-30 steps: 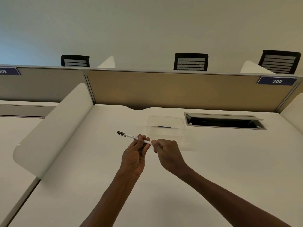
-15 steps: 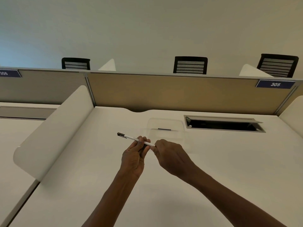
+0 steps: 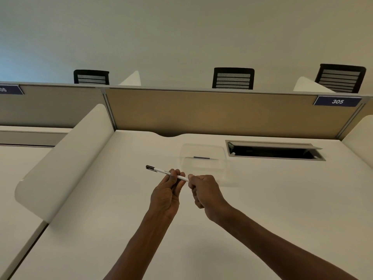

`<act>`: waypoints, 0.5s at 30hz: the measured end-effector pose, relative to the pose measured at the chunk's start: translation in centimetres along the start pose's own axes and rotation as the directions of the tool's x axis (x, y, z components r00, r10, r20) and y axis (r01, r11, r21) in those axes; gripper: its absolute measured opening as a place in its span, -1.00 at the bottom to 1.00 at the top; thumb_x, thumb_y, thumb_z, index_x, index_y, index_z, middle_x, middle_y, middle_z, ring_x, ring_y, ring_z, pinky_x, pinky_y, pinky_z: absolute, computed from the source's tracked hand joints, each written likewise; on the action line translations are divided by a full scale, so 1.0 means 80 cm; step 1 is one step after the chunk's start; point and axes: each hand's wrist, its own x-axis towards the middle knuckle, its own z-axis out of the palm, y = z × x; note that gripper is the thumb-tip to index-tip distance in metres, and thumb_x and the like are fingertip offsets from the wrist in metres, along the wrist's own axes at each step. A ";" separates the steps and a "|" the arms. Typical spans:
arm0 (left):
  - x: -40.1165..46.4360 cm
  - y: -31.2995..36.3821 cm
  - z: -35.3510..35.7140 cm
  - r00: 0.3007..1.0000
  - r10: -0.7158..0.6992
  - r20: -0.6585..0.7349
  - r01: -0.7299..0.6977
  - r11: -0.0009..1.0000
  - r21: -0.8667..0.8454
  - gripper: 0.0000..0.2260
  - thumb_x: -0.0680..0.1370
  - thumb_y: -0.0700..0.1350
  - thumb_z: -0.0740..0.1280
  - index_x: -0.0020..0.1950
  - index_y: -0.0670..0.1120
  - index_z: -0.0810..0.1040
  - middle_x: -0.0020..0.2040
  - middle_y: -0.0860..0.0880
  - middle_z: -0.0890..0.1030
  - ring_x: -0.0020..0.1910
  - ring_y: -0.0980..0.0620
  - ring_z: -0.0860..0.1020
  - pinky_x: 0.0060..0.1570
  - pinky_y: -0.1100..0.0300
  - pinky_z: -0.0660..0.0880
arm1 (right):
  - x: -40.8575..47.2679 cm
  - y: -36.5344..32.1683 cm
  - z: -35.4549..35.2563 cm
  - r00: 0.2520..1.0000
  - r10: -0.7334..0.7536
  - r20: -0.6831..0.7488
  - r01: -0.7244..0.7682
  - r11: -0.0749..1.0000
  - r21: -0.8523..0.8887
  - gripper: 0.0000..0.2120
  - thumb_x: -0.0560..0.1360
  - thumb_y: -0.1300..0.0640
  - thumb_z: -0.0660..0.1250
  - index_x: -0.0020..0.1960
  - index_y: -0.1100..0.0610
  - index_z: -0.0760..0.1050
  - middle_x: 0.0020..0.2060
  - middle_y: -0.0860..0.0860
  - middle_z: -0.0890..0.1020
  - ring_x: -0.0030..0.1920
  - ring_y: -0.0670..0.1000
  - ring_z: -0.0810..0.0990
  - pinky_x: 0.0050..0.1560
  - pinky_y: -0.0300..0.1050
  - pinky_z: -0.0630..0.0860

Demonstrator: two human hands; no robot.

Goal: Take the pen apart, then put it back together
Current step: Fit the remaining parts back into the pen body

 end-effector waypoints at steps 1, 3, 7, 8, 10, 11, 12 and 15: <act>0.000 -0.001 0.000 1.000 -0.004 -0.005 0.004 1.000 0.000 -0.89 0.56 -0.26 0.31 -0.04 -0.29 0.60 -0.26 -0.13 0.70 -0.25 -0.02 0.71 -0.32 0.22 0.63 | -0.001 0.000 0.000 1.000 0.019 0.004 -0.020 1.000 0.021 -0.62 0.60 0.08 0.18 -0.37 0.15 0.43 -0.61 -0.06 0.29 -0.63 -0.09 0.16 -0.56 -0.27 0.14; 0.000 -0.002 0.002 1.000 -0.015 -0.006 0.015 1.000 -0.009 -0.89 0.56 -0.27 0.31 -0.04 -0.29 0.60 -0.26 -0.14 0.69 -0.26 -0.02 0.71 -0.33 0.22 0.63 | 0.000 0.001 -0.002 0.999 -0.039 -0.008 0.039 0.998 -0.049 -0.59 0.60 0.06 0.19 -0.40 0.13 0.43 -0.62 -0.08 0.31 -0.63 -0.11 0.19 -0.55 -0.24 0.17; 0.000 -0.003 0.011 0.999 -0.049 -0.020 0.048 0.998 -0.035 -0.88 0.56 -0.26 0.33 -0.05 -0.31 0.61 -0.21 -0.18 0.68 -0.24 -0.03 0.70 -0.34 0.24 0.62 | 0.008 0.003 -0.012 0.931 -0.365 0.029 0.351 0.866 -0.356 -0.58 0.62 -0.02 0.18 -0.41 0.05 0.44 -0.58 -0.11 0.42 -0.55 -0.15 0.35 -0.47 -0.31 0.28; -0.001 -0.003 0.013 0.998 -0.058 -0.028 0.057 0.997 -0.045 -0.89 0.56 -0.26 0.33 -0.05 -0.31 0.61 -0.21 -0.18 0.69 -0.25 -0.03 0.71 -0.35 0.24 0.62 | 0.011 0.006 -0.016 0.901 -0.427 0.072 0.420 0.822 -0.385 -0.61 0.61 -0.04 0.20 -0.36 0.05 0.44 -0.56 -0.13 0.45 -0.52 -0.15 0.37 -0.46 -0.31 0.31; -0.002 -0.002 0.015 0.996 -0.082 -0.033 0.080 0.995 -0.059 -0.89 0.55 -0.26 0.34 -0.05 -0.31 0.61 -0.23 -0.17 0.70 -0.27 -0.02 0.71 -0.39 0.25 0.61 | 0.016 0.012 -0.022 0.859 -0.488 0.156 0.504 0.751 -0.425 -0.74 0.57 -0.08 0.26 -0.23 0.04 0.43 -0.51 -0.13 0.45 -0.48 -0.14 0.38 -0.45 -0.29 0.33; -0.003 -0.001 0.015 0.995 -0.097 -0.032 0.095 0.994 -0.059 -0.89 0.55 -0.25 0.34 -0.05 -0.30 0.61 -0.24 -0.17 0.71 -0.28 -0.01 0.71 -0.40 0.26 0.60 | 0.018 0.015 -0.024 0.846 -0.502 0.178 0.524 0.728 -0.441 -0.81 0.54 -0.09 0.30 -0.16 -0.01 0.42 -0.49 -0.12 0.44 -0.47 -0.13 0.37 -0.45 -0.28 0.34; -0.003 -0.001 0.016 0.993 -0.111 -0.032 0.109 0.992 -0.056 -0.88 0.55 -0.25 0.34 -0.05 -0.30 0.61 -0.24 -0.17 0.71 -0.29 -0.01 0.71 -0.41 0.26 0.60 | 0.020 0.017 -0.026 0.834 -0.522 0.177 0.541 0.713 -0.446 -0.84 0.51 -0.09 0.34 -0.10 -0.05 0.40 -0.46 -0.12 0.43 -0.45 -0.12 0.37 -0.44 -0.28 0.35; -0.001 -0.003 0.017 0.987 -0.155 -0.044 0.152 0.987 -0.054 -0.87 0.56 -0.23 0.34 -0.03 -0.30 0.61 -0.23 -0.19 0.71 -0.31 -0.01 0.71 -0.42 0.26 0.61 | 0.025 0.022 -0.032 0.747 -0.653 0.128 0.632 0.636 -0.442 -0.80 0.47 -0.01 0.44 0.00 -0.06 0.44 -0.37 -0.14 0.43 -0.38 -0.12 0.39 -0.38 -0.36 0.35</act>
